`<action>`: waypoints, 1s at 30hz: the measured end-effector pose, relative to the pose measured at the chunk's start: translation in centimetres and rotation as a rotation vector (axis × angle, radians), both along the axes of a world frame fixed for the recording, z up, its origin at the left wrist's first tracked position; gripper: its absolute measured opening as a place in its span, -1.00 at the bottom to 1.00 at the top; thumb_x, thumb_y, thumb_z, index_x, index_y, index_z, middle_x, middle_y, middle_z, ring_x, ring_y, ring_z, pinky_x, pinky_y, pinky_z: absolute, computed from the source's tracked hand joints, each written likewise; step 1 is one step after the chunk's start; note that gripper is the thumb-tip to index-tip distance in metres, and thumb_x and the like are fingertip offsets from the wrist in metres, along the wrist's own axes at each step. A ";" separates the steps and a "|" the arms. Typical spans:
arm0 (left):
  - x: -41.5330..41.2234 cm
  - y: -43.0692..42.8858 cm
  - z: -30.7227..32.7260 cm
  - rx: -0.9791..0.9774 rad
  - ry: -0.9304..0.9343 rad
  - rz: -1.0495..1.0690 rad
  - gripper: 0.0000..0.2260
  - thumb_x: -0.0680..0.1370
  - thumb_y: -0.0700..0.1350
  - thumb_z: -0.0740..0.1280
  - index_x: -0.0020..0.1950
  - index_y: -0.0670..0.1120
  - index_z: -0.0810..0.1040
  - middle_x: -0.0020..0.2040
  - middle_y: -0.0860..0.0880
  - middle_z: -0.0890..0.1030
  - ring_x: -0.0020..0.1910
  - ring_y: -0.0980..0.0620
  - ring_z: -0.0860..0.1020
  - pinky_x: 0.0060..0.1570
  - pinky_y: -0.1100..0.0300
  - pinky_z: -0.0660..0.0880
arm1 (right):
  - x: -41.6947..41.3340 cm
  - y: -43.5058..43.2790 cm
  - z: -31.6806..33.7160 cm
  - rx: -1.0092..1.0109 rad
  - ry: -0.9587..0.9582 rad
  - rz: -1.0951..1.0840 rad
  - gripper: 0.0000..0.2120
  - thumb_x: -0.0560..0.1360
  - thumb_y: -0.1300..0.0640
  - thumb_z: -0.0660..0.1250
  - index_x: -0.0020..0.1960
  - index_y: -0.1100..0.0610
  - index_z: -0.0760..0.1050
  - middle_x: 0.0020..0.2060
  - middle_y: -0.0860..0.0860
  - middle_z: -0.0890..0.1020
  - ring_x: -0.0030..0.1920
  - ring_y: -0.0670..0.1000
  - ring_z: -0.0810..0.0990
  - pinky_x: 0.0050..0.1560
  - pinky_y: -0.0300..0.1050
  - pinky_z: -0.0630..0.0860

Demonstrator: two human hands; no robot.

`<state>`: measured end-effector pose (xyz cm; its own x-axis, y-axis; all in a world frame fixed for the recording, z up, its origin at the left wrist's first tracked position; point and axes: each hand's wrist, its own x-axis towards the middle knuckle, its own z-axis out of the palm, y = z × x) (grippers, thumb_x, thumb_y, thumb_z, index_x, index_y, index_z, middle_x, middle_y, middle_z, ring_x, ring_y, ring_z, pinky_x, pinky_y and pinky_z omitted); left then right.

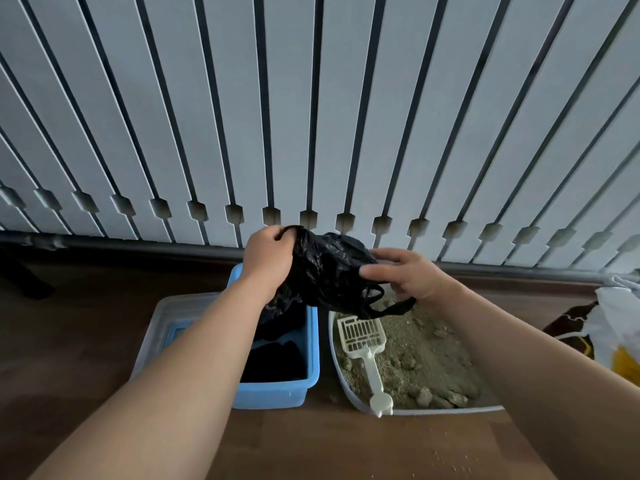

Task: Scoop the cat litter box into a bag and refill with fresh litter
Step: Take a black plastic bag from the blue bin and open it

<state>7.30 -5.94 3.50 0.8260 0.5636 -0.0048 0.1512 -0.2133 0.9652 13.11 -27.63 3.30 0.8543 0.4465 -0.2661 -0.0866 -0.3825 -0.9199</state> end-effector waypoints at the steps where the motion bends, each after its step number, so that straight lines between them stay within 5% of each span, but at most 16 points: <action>1: -0.1 0.1 -0.1 0.016 0.002 0.008 -0.77 0.60 -0.04 0.23 -0.09 -0.13 0.60 -0.29 -0.04 0.54 -0.30 -0.02 0.47 -0.28 0.15 0.39 | 0.0 0.3 -0.2 -0.058 -0.050 -0.019 -0.82 0.38 0.04 0.53 -0.04 -0.03 0.64 -0.33 -0.11 0.60 -0.50 -0.20 0.39 -0.42 -0.33 0.28; 2: -0.1 0.3 -0.2 0.039 0.010 0.018 -0.77 0.60 -0.06 0.22 -0.08 -0.16 0.59 -0.33 -0.03 0.50 -0.33 -0.01 0.44 -0.32 0.18 0.35 | -0.1 0.7 -0.4 -0.068 -0.068 -0.071 -0.94 0.43 0.07 0.49 -0.11 0.01 0.65 -0.36 -0.06 0.56 -0.51 -0.18 0.38 -0.41 -0.30 0.29; 4: -0.2 0.7 -0.7 0.159 0.076 0.032 -0.78 0.58 -0.10 0.20 0.10 -0.15 0.57 -0.17 -0.03 0.56 -0.20 -0.01 0.50 -0.22 0.17 0.44 | 0.3 1.0 -0.8 0.029 -0.028 -0.186 -0.83 0.52 0.06 0.39 -0.14 0.16 0.62 -0.38 0.07 0.48 -0.49 -0.06 0.36 -0.37 -0.17 0.32; 7: -0.8 0.5 -0.5 0.275 0.112 -0.108 -0.60 0.49 0.07 0.28 0.33 0.13 0.45 0.35 0.02 0.39 0.33 0.00 0.36 0.32 0.01 0.33 | 0.4 1.6 -0.1 0.261 0.117 -0.233 -0.82 0.57 0.15 0.33 -0.09 0.28 0.54 -0.30 0.13 0.52 -0.40 -0.03 0.46 -0.36 -0.18 0.45; 9: -1.0 -0.6 0.3 0.145 0.114 -0.325 -0.57 0.37 0.31 0.38 0.17 0.16 0.58 0.27 0.08 0.52 0.30 0.07 0.44 0.30 0.09 0.35 | -0.1 2.7 0.6 0.389 0.209 -0.179 -0.83 0.59 0.23 0.28 -0.05 0.34 0.54 -0.18 0.18 0.61 -0.27 0.01 0.57 -0.21 -0.17 0.58; 11: -1.0 -1.6 0.9 -0.013 0.180 -0.448 -0.51 0.29 0.40 0.40 -0.03 0.06 0.67 -0.01 0.08 0.68 0.05 0.08 0.62 0.12 0.16 0.48 | -0.8 4.0 1.2 0.504 0.305 -0.084 -0.71 0.63 0.22 0.17 0.13 0.44 0.52 0.02 0.27 0.62 -0.05 0.11 0.61 0.10 -0.06 0.57; 14: -0.6 -1.7 0.0 0.078 0.230 -0.364 -0.75 0.46 0.12 0.44 -0.15 -0.07 0.64 -0.23 -0.01 0.67 -0.22 0.01 0.62 -0.20 0.18 0.49 | -1.5 5.0 1.6 0.615 0.449 -0.018 -0.55 0.64 0.15 0.00 0.28 0.45 0.45 0.12 0.26 0.59 0.08 0.14 0.57 0.22 -0.01 0.49; 17: -0.3 -0.3 -1.4 0.129 0.250 -0.252 -0.92 0.52 -0.14 0.37 -0.13 -0.12 0.63 -0.17 -0.10 0.66 -0.14 -0.09 0.62 -0.08 0.05 0.53 | -1.0 4.8 0.8 0.533 0.374 -0.141 -0.60 0.62 0.18 0.03 0.22 0.39 0.51 0.15 0.24 0.62 0.15 0.13 0.59 0.24 0.00 0.50; 20: -0.4 1.0 -1.7 -0.049 0.220 -0.227 -0.81 0.55 -0.28 0.25 -0.14 -0.08 0.61 -0.17 -0.14 0.64 -0.13 -0.14 0.59 -0.06 0.01 0.52 | -0.9 4.0 -0.7 0.029 0.122 -0.145 -0.67 0.52 0.25 0.31 0.28 0.24 0.50 0.24 0.21 0.56 0.23 0.15 0.53 0.31 0.01 0.42; 22: -0.4 1.1 -1.2 -0.236 0.145 -0.212 -0.73 0.55 -0.37 0.17 -0.13 -0.10 0.59 -0.20 -0.13 0.62 -0.17 -0.11 0.57 -0.11 0.07 0.51 | -1.2 3.6 -1.6 -0.189 0.115 -0.019 -0.50 0.47 0.22 0.42 0.38 0.18 0.42 0.24 0.14 0.54 0.12 0.07 0.52 0.16 -0.11 0.40; 25: -0.6 1.3 -0.5 -0.448 0.058 -0.176 -0.65 0.53 -0.45 0.11 -0.11 -0.10 0.59 -0.23 -0.11 0.61 -0.25 -0.06 0.58 -0.21 0.12 0.53 | -1.8 4.1 -2.2 -0.272 0.125 0.016 -0.78 0.49 0.21 0.41 0.13 0.23 0.58 -0.16 0.07 0.62 -0.28 -0.04 0.53 -0.30 -0.29 0.41; 28: -0.5 2.2 -0.4 -0.544 0.009 -0.101 -0.62 0.50 -0.48 0.07 -0.04 -0.13 0.59 -0.19 -0.14 0.61 -0.23 -0.08 0.58 -0.25 0.12 0.55 | -0.9 4.5 -2.9 -0.111 0.147 -0.247 -0.96 0.53 0.36 0.31 -0.07 0.29 0.54 -0.26 0.15 0.58 -0.34 0.03 0.55 -0.41 -0.19 0.50; 30: -0.2 3.4 -1.1 -0.546 0.020 -0.007 -0.60 0.48 -0.49 0.06 0.03 -0.16 0.59 -0.16 -0.15 0.61 -0.22 -0.10 0.59 -0.29 0.14 0.56 | -0.2 4.4 -2.9 0.088 0.246 -0.404 -0.88 0.54 0.40 0.26 -0.10 0.26 0.52 -0.17 0.19 0.61 -0.23 0.10 0.61 -0.40 -0.11 0.57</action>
